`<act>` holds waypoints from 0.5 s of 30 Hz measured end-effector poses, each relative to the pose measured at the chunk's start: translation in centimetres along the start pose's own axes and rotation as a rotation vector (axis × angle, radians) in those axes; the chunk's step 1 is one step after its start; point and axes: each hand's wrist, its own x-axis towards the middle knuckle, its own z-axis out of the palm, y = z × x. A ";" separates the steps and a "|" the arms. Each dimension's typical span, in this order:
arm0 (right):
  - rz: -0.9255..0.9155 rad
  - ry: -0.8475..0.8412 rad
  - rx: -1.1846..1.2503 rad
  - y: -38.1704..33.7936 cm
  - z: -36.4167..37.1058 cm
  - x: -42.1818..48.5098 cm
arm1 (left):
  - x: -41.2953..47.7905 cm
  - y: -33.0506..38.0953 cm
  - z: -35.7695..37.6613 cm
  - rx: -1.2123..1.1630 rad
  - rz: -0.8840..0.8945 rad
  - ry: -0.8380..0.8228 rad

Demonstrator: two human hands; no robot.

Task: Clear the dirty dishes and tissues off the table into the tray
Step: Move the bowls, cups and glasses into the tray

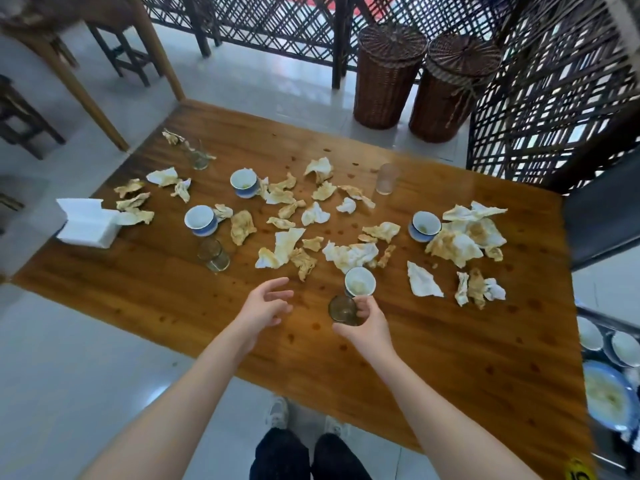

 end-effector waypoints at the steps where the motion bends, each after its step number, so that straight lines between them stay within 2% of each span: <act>1: -0.010 -0.013 0.008 -0.6 0.5 0.0 | 0.0 -0.1 -0.7 -0.013 0.004 0.010; 10: -0.078 -0.024 0.022 -6.6 5.6 1.7 | 2.0 -1.7 -8.4 -0.073 -0.013 0.043; 15: -0.076 -0.016 0.038 -8.9 8.8 2.7 | 4.2 -2.7 -13.3 -0.129 -0.073 0.147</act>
